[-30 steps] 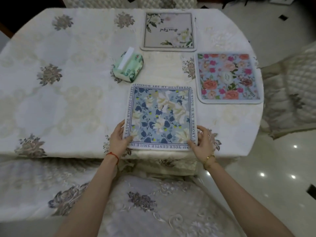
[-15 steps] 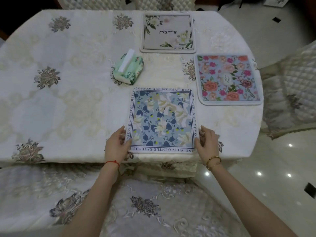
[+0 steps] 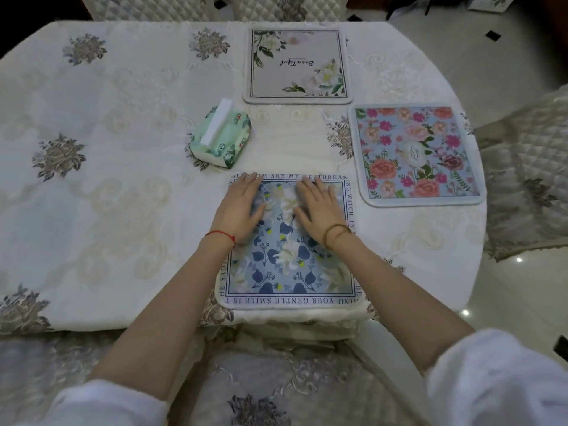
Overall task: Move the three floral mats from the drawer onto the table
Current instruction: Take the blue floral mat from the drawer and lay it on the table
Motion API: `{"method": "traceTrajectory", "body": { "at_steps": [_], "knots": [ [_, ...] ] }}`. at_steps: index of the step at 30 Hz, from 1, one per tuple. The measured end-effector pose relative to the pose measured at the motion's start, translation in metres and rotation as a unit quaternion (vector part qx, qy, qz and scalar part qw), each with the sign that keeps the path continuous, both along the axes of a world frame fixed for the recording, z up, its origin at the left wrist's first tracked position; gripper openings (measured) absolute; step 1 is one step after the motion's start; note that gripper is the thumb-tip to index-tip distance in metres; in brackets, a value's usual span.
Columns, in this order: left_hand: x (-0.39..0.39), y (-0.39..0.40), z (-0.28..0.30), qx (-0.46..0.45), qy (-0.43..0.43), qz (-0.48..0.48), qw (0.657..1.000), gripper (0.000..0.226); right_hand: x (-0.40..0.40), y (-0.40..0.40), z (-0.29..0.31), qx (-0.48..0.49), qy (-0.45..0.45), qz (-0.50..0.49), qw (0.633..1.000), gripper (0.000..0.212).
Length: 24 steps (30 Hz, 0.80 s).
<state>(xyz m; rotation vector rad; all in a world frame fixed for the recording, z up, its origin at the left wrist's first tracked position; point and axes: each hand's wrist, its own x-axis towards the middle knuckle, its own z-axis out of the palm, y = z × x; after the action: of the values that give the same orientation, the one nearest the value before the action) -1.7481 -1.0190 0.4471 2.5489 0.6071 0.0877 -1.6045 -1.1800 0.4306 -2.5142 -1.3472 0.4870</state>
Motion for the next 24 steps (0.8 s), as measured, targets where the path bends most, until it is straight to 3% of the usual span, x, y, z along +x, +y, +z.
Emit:
{"method": "traceTrajectory", "body": {
  "at_steps": [5, 9, 19, 24],
  "knots": [
    [0.015, 0.011, -0.022, 0.031, 0.068, -0.023, 0.997, 0.062, 0.004, 0.022, -0.015, -0.036, -0.015, 0.036, 0.999, 0.064],
    [0.01, 0.017, -0.031, 0.046, 0.073, -0.011, 0.996, 0.066, 0.015, 0.01, -0.02, -0.035, -0.038, 0.043, 0.998, 0.07],
    [-0.015, 0.01, -0.026, 0.044, 0.089, 0.033, 0.994, 0.073, 0.036, -0.056, -0.009, -0.041, -0.033, -0.055, 0.997, 0.075],
    [-0.053, -0.026, -0.015, 0.023, 0.043, -0.036, 0.998, 0.073, -0.022, -0.063, -0.005, -0.012, -0.008, 0.037, 0.999, 0.07]
  ]
}}
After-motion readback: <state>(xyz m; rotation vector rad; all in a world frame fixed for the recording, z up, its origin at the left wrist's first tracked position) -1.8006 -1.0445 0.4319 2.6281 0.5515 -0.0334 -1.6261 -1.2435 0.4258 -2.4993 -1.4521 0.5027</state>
